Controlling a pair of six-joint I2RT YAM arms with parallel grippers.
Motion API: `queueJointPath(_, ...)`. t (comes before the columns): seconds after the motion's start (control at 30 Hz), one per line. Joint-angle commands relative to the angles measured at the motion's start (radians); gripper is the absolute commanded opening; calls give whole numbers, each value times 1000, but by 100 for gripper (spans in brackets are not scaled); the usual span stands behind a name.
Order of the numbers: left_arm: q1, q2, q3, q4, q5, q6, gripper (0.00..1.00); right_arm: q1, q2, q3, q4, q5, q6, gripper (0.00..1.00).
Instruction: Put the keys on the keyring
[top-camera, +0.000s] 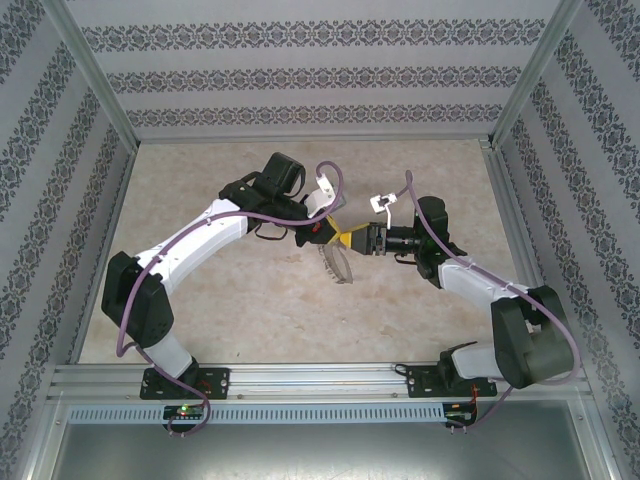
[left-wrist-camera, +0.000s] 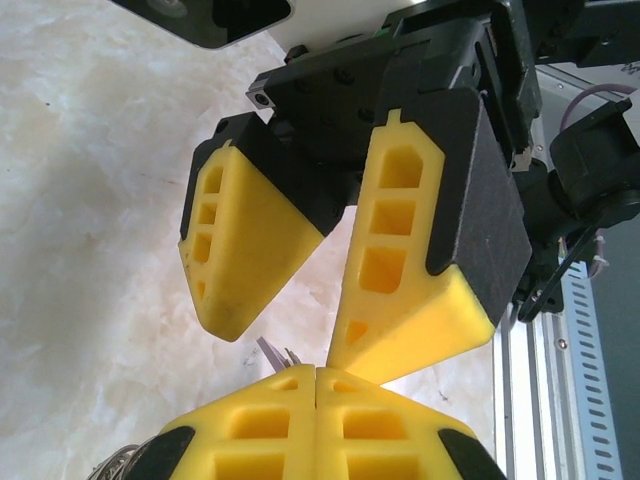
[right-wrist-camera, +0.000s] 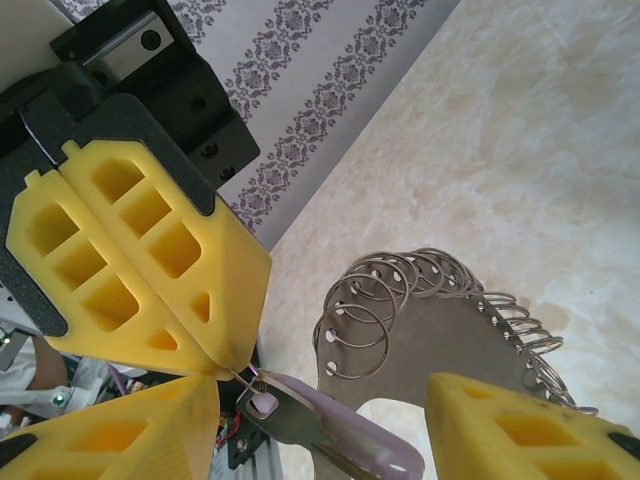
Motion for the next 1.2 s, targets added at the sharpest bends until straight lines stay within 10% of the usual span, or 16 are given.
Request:
queueJointPath(0.0,4,19,60,-40,78,40,0,2,6,0,50,-49,-1,57)
queueJointPath(0.8,21,41,103,-86,141,57,0,39,-23,-53,52,-69,-5,49)
queueJointPath(1.17,24,33,92,-87,145,60,0,27,-43,-52,36,-31,-1,12)
